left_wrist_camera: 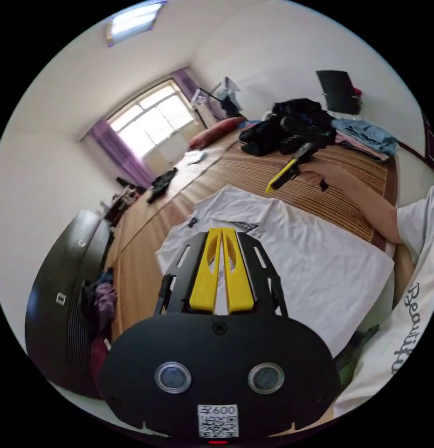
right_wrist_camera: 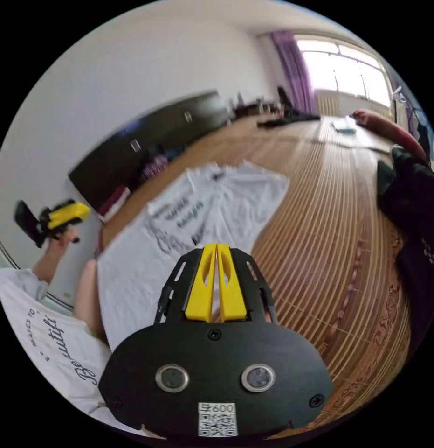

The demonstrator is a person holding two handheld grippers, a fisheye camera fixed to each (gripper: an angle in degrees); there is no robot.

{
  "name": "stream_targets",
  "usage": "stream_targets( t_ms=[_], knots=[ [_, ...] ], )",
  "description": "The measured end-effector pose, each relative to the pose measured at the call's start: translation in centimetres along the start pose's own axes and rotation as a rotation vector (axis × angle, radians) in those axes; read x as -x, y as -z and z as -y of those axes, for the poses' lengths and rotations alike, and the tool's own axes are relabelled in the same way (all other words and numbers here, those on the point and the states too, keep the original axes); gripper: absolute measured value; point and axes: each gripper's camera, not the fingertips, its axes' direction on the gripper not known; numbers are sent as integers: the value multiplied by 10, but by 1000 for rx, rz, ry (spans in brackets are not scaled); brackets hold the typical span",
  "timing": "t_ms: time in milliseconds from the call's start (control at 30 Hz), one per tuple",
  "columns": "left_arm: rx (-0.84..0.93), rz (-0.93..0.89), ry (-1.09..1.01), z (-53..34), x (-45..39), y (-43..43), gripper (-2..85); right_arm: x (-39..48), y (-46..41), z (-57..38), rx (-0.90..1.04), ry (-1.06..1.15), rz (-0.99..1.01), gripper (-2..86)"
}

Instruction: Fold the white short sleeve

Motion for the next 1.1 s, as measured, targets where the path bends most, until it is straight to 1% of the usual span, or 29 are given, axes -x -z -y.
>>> stream_targets(
  t_ms=[33, 67, 100, 133, 167, 200, 233, 267, 300, 367, 467, 533, 633, 733, 800, 900, 1000, 1100],
  knots=[
    [-41, 66, 46, -18, 18, 48, 16, 19, 43, -14, -207, 26, 40, -8],
    [-115, 117, 124, -40, 35, 93, 21, 43, 81, -38, -430, 93, 31, -9],
    [-158, 135, 156, -50, 43, 114, 24, 57, 97, -52, -538, 135, 6, -9],
    [-209, 163, 237, -67, 58, 149, 33, 85, 118, -80, -703, 201, -80, -9],
    [-204, 192, 344, -80, 75, 173, 42, 113, 127, -103, -797, 237, -195, -9],
    [-195, 203, 393, -86, 83, 181, 42, 126, 127, -113, -813, 261, -249, -9],
    [-172, 199, 467, -94, 99, 190, 40, 150, 124, -129, -782, 308, -331, -9],
    [-140, 162, 541, -100, 116, 193, 33, 171, 117, -142, -708, 319, -375, -9],
    [-116, 138, 574, -101, 124, 192, 30, 179, 112, -147, -668, 315, -387, -9],
    [-58, 51, 680, -99, 148, 192, 20, 207, 90, -165, -523, 282, -387, -9],
    [-142, -30, 668, -85, 158, 206, 9, 228, 59, -190, -379, 220, -312, -9],
    [-155, -37, 636, -74, 160, 216, 7, 240, 40, -208, -303, 194, -289, -9],
    [-108, -13, 587, -66, 156, 225, 5, 259, 10, -241, -194, 173, -332, -9],
    [-7, 14, 628, -72, 146, 219, 4, 263, -17, -266, -85, 157, -411, -8],
    [17, 20, 645, -71, 137, 216, 4, 260, -27, -271, -37, 153, -424, -8],
    [19, -1, 620, -45, 131, 204, 4, 251, -40, -263, -24, 184, -419, -8],
    [-17, -65, 576, 10, 149, 170, 3, 229, -67, -231, -12, 204, -401, -8],
    [-39, -143, 528, 85, 191, 90, 3, 189, -122, -177, 44, 249, -410, -8]
  ],
)
